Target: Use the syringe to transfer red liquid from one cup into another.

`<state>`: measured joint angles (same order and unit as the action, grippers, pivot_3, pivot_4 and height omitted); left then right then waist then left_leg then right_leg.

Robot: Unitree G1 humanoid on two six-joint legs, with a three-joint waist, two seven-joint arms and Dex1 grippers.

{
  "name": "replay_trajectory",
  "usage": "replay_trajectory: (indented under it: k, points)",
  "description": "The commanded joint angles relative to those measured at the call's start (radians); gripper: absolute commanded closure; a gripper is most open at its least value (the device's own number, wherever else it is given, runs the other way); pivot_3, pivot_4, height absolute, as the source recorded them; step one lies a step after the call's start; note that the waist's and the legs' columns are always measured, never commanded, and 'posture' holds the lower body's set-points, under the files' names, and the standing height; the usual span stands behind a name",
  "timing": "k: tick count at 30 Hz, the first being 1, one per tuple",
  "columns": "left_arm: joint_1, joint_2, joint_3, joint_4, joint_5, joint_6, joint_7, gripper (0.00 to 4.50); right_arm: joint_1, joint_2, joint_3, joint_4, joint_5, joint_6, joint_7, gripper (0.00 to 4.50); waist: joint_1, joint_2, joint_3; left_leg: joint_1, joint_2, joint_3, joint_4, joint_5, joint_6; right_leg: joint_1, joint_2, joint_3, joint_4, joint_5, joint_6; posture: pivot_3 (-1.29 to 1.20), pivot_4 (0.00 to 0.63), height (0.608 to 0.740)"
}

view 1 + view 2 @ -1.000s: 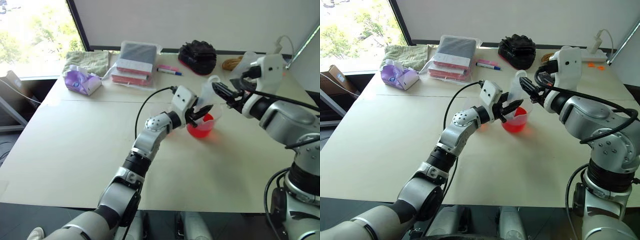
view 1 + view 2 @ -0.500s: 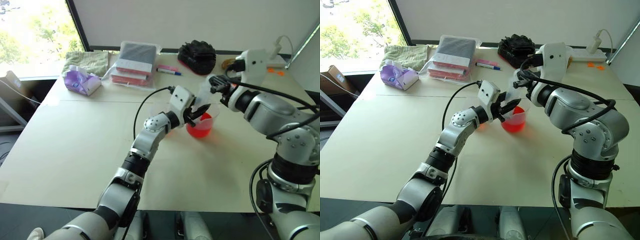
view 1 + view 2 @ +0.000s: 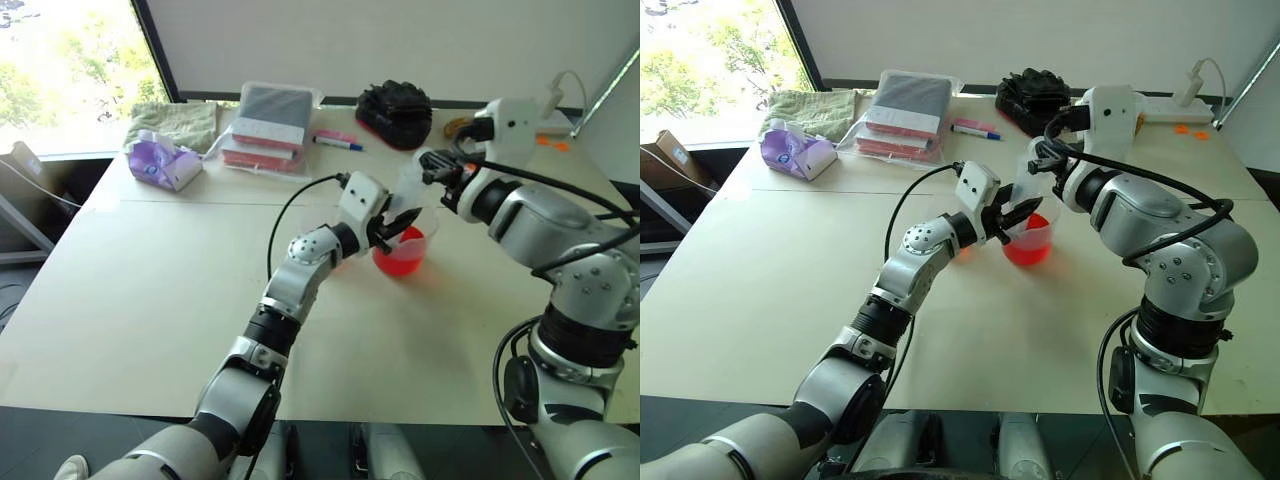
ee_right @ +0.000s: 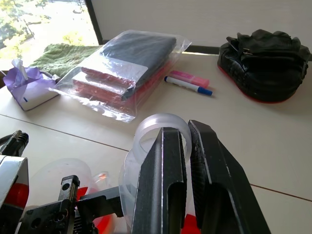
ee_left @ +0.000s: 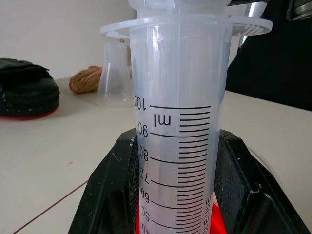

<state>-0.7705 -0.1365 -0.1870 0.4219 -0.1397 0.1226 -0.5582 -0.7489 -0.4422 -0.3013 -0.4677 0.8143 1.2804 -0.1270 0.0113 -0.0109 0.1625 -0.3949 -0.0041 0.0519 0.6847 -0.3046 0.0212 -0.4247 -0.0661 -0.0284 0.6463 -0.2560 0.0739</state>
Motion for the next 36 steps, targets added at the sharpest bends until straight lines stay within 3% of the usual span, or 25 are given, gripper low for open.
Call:
replay_trajectory:
  k: [1,36]
  points:
    - [0.007,-0.022,-0.045,-0.012,0.0,-0.01,-0.047,2.95,-0.067,-0.001,-0.073,-0.034,0.023,-0.045,0.013,4.47,-0.002,0.0,0.0,0.0,0.0,0.0,0.0,0.0,0.0,0.0,0.0,0.0,0.0,0.0,0.0,0.0,0.15,0.74]
    - [0.013,-0.043,-0.051,0.166,0.013,-0.094,-0.078,2.95,-0.155,-0.048,-0.149,0.011,0.072,-0.076,0.023,4.47,0.001,0.0,0.0,-0.001,0.0,0.0,-0.001,0.0,0.001,0.0,0.0,0.0,-0.002,0.0,0.0,0.0,0.15,0.74]
